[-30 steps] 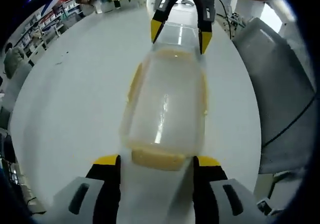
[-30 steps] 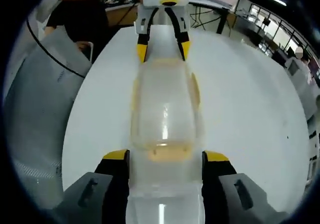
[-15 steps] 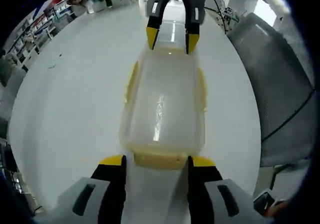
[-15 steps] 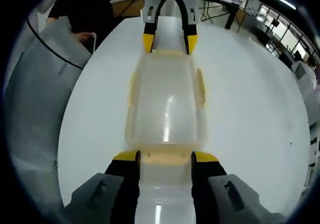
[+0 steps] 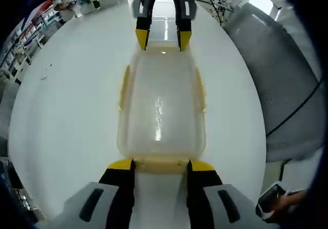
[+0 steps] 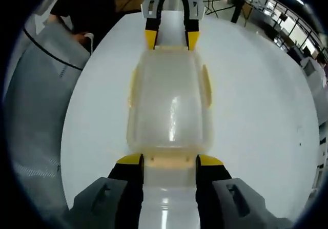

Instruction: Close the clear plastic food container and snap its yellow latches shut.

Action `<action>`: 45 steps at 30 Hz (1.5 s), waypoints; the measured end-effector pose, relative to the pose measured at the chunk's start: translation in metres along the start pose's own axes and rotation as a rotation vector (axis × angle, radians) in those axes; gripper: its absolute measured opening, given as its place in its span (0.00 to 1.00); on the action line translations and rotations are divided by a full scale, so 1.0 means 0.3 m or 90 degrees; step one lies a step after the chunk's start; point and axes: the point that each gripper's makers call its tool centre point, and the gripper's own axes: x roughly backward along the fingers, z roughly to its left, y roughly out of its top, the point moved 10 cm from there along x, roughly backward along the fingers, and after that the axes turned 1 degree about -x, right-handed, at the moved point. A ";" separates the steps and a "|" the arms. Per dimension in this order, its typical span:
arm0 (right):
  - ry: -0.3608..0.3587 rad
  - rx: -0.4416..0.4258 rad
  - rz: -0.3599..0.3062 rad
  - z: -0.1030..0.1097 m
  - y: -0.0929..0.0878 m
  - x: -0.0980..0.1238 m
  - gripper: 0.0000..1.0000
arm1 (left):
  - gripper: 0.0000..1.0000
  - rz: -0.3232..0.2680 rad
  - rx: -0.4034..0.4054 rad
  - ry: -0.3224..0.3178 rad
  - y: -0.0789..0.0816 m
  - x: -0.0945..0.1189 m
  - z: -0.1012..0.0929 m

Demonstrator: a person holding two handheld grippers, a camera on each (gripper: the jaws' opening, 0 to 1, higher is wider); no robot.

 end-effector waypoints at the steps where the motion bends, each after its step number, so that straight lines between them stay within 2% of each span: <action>1: 0.000 -0.001 0.001 0.000 0.000 0.000 0.36 | 0.34 0.002 -0.001 0.000 0.000 0.000 0.000; 15: -0.005 -0.011 0.020 0.014 0.015 -0.001 0.35 | 0.33 0.021 -0.011 -0.009 0.001 0.002 0.000; 23: -0.001 -0.008 -0.006 0.016 0.043 0.020 0.35 | 0.33 0.035 -0.003 -0.008 -0.022 0.024 -0.009; 27: -0.003 -0.003 -0.012 0.012 0.049 0.029 0.35 | 0.33 0.027 0.002 -0.001 -0.022 0.056 -0.011; 35: -0.008 0.007 -0.036 0.010 0.056 0.100 0.35 | 0.33 0.029 0.011 0.013 0.007 0.118 -0.017; 45: -0.026 0.023 -0.062 0.006 0.035 0.212 0.36 | 0.33 0.033 0.009 0.041 0.095 0.198 -0.029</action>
